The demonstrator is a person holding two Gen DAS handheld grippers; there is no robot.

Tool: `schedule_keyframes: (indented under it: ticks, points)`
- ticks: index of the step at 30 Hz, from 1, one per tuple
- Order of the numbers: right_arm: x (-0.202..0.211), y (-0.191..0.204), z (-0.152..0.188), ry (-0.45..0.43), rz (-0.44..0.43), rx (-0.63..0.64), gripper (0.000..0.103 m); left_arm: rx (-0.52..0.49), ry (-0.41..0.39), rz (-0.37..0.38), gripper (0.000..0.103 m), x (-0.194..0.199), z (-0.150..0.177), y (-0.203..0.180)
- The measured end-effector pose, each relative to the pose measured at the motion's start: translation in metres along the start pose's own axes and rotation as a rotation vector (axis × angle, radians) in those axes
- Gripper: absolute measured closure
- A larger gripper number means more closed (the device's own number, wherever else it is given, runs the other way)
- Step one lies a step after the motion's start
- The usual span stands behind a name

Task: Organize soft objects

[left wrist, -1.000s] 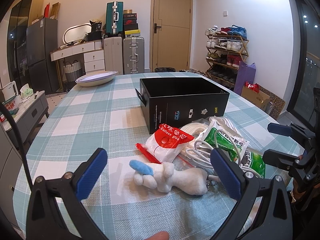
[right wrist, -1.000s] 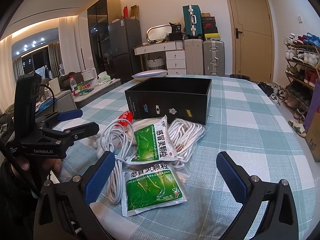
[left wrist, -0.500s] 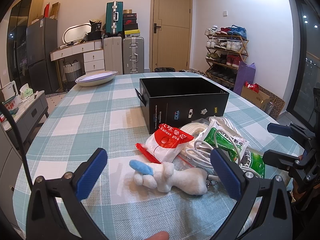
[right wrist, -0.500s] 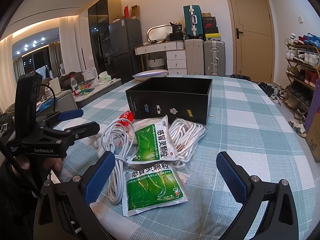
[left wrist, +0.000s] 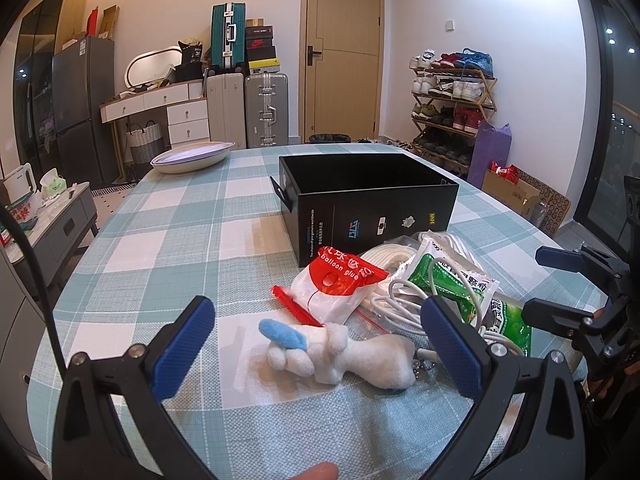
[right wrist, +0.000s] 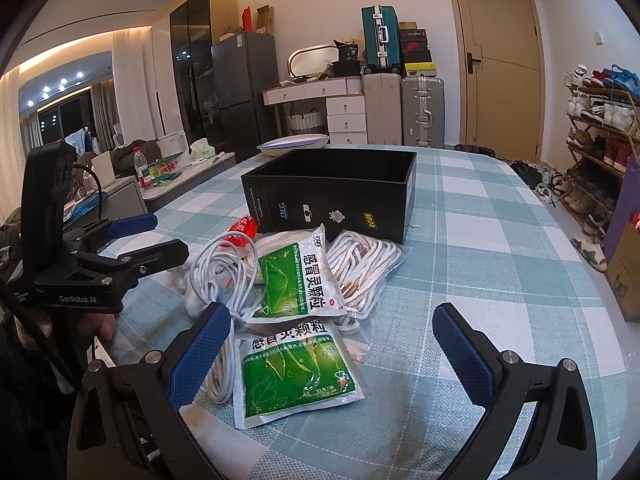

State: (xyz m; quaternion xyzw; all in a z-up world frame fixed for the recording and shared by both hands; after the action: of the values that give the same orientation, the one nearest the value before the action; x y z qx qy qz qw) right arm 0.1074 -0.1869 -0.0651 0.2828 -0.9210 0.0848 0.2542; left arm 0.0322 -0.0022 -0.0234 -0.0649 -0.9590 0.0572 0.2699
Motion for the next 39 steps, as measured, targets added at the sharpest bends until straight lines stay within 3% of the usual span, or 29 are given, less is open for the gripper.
schedule_keyframes:
  ticks: [7, 16, 27, 29, 31, 39]
  points:
    - [-0.008, -0.003, 0.007, 0.050, 0.015, 0.023, 0.000, -0.001, 0.001, -0.002, 0.000, 0.000, 0.000, 0.000]
    - [-0.014, 0.017, 0.020, 0.095, -0.004, 0.141, 0.000, -0.001, 0.001, -0.002, 0.000, 0.000, 0.000, 0.000]
    - [-0.019, 0.035, 0.025, 0.111, -0.003, 0.223, 0.001, -0.001, 0.001, -0.002, 0.000, 0.000, 0.000, 0.000]
    - [-0.020, 0.034, 0.025, 0.115, -0.006, 0.221, 0.006, -0.001, 0.001, -0.002, 0.000, 0.000, 0.001, -0.001]
    - [-0.020, 0.035, 0.025, 0.121, -0.030, 0.227, 0.020, 0.000, 0.002, -0.002, 0.000, 0.000, 0.000, 0.000]
    - [-0.015, 0.033, 0.027, 0.115, -0.058, 0.231, 0.042, 0.002, 0.003, -0.003, 0.000, -0.001, 0.001, -0.001]
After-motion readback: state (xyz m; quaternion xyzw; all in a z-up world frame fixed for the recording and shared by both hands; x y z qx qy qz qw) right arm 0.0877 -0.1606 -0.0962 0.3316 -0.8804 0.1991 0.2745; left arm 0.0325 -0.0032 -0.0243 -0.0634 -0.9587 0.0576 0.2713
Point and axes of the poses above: each gripper's, at about its wrist camera, not at the fingertips, and x roughly against the way its jaws point, y to its left, z to its underside, the point moved 4 cm from there along -x, roughly the way its jaws point, and after that the axes turned 10 degrees about z, right-handed, at the moved point
